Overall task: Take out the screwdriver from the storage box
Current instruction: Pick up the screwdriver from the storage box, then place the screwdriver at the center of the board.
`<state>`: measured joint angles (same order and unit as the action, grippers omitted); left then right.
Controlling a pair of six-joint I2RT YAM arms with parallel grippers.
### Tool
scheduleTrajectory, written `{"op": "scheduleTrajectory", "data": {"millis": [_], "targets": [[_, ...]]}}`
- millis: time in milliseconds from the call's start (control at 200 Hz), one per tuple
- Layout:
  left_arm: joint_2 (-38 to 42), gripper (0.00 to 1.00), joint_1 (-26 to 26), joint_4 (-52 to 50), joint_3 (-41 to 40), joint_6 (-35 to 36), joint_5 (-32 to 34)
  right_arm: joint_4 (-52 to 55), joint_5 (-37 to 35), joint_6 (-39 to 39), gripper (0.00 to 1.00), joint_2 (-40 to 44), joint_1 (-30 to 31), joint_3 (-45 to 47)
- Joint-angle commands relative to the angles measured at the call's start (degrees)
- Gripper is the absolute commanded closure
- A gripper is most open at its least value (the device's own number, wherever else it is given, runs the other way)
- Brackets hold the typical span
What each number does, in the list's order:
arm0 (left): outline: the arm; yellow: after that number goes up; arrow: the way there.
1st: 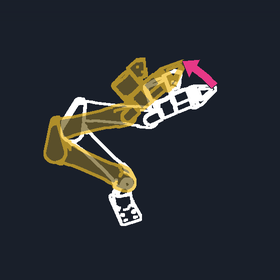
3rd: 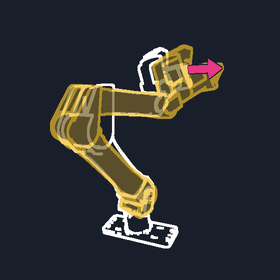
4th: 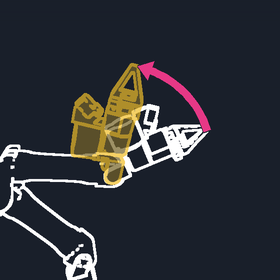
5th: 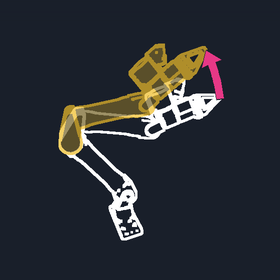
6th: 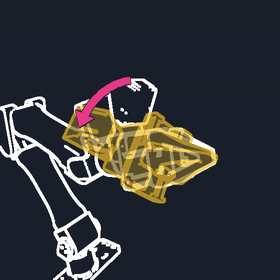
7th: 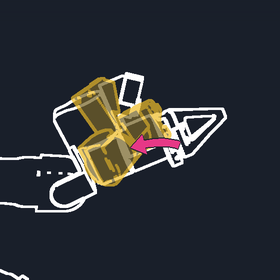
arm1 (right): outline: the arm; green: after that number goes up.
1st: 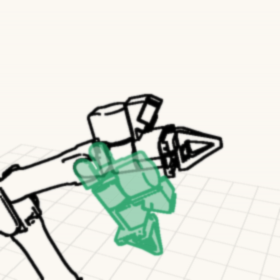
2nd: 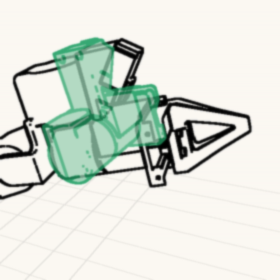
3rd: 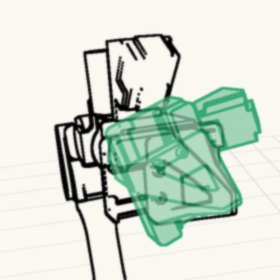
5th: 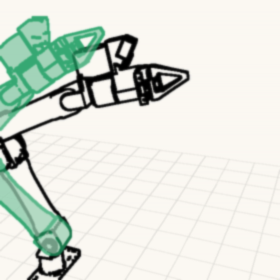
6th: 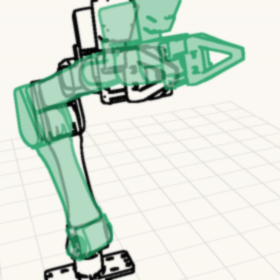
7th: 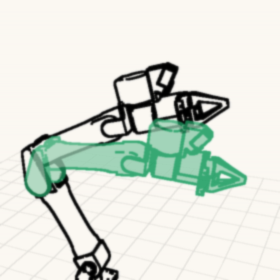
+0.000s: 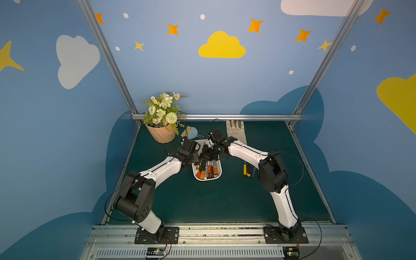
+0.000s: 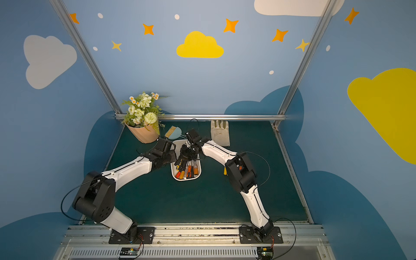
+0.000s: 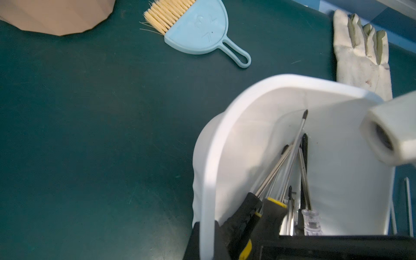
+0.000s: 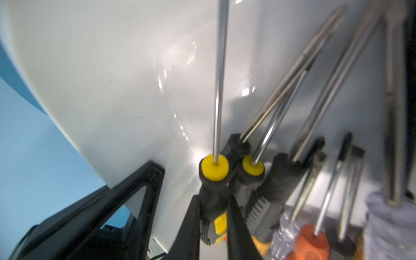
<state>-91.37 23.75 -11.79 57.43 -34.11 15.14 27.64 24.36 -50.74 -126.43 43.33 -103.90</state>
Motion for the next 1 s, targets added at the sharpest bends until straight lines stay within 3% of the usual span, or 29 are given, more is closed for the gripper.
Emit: {"op": "scheduleTrajectory", "data": {"millis": [0,360,641,996], "targets": [[1.66,0.98,-0.11,3.26,2.77,-0.88,0.42,-1.22,-1.00,2.14,1.00,4.39,-0.20,2.25],[1.90,0.98,-0.27,2.57,3.01,-1.04,1.12,-1.17,0.43,5.13,1.00,9.91,-2.56,5.26],[1.64,0.98,-0.35,1.43,3.50,-1.18,2.26,8.85,0.54,15.56,1.00,14.98,-6.86,4.67],[1.86,0.98,-0.36,0.81,3.52,-1.51,2.99,28.03,-12.31,27.26,1.00,17.79,-14.61,7.22]]}}
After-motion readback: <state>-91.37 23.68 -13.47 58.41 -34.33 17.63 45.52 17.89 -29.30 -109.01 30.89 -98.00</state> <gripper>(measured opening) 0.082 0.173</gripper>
